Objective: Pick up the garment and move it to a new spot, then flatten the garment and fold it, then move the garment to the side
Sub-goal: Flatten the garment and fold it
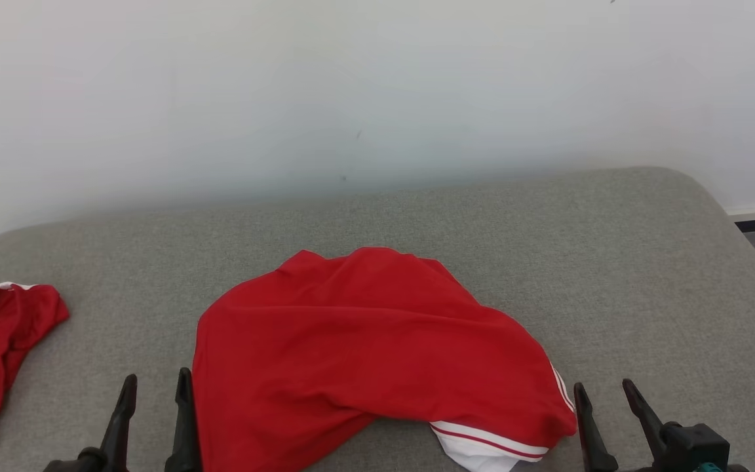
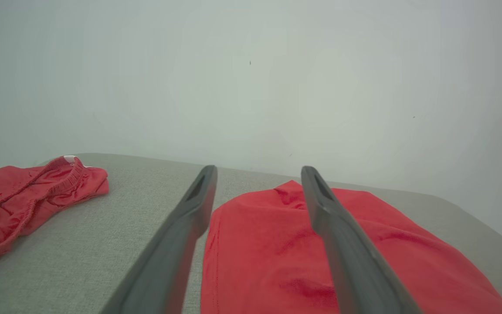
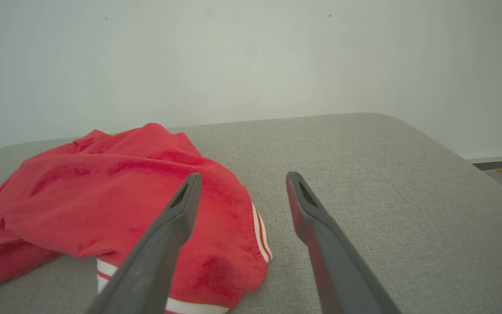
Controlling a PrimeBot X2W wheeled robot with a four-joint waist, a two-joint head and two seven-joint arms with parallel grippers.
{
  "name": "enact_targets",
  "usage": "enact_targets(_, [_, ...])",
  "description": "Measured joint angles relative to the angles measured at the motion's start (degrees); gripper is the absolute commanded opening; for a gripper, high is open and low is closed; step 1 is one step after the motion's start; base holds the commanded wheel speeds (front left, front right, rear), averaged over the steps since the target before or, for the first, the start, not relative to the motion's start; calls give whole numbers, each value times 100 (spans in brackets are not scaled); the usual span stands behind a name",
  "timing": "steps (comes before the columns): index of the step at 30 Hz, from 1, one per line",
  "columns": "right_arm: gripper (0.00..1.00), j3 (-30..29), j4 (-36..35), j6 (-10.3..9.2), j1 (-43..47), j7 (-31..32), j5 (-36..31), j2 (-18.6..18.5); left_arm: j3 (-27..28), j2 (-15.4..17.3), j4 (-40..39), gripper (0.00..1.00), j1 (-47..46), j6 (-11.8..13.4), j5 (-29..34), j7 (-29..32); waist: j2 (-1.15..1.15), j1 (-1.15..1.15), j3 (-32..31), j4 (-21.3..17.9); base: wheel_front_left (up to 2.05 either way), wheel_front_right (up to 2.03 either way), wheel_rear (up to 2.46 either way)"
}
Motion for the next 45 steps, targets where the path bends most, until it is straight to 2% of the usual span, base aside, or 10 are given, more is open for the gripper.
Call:
enact_targets(6, [100,-176,254,0,8,523,5,0,-5,-90,166,100,14,-122,183,0,0,0,3,32,0,0,0])
enact_targets(12, [100,-387,617,0,-545,1551,33,0,12,-131,327,100,23,-188,257,0,0,1,117,45,0,0,0])
enact_targets(18, [100,-554,1290,0,-1165,2709,-16,-118,-1,-153,424,100,13,-255,305,0,0,1,250,181,0,0,0])
enact_targets(27, [100,-417,2198,0,-1744,3080,118,-248,11,-170,452,100,-32,-320,333,0,0,1,434,438,0,0,0])
enact_targets(31, [100,-403,2510,0,-1934,3044,118,-292,7,-172,449,100,-74,-342,354,0,0,1,530,534,0,0,0])
enact_targets(33, [44,-371,2615,0,-2008,3007,142,-300,5,-174,448,100,-107,-344,355,0,0,1,572,573,0,0,0])
enact_targets(34, [37,-350,2666,0,-2046,2986,153,-308,4,-175,448,100,-111,-345,355,0,0,1,591,588,0,0,0])
enact_targets(35, [15,-333,2708,0,-2080,2959,158,-314,4,-175,450,100,-111,-345,355,0,0,1,606,598,0,0,0])
enact_targets(36, [0,-333,2708,0,-2080,2959,158,-314,4,-175,450,100,-111,-345,355,0,0,1,606,598,0,0,0])
enact_targets(45, [0,-292,2815,0,-2274,2542,257,-469,55,-180,463,100,-116,-342,355,0,1,1,612,481,0,0,0])
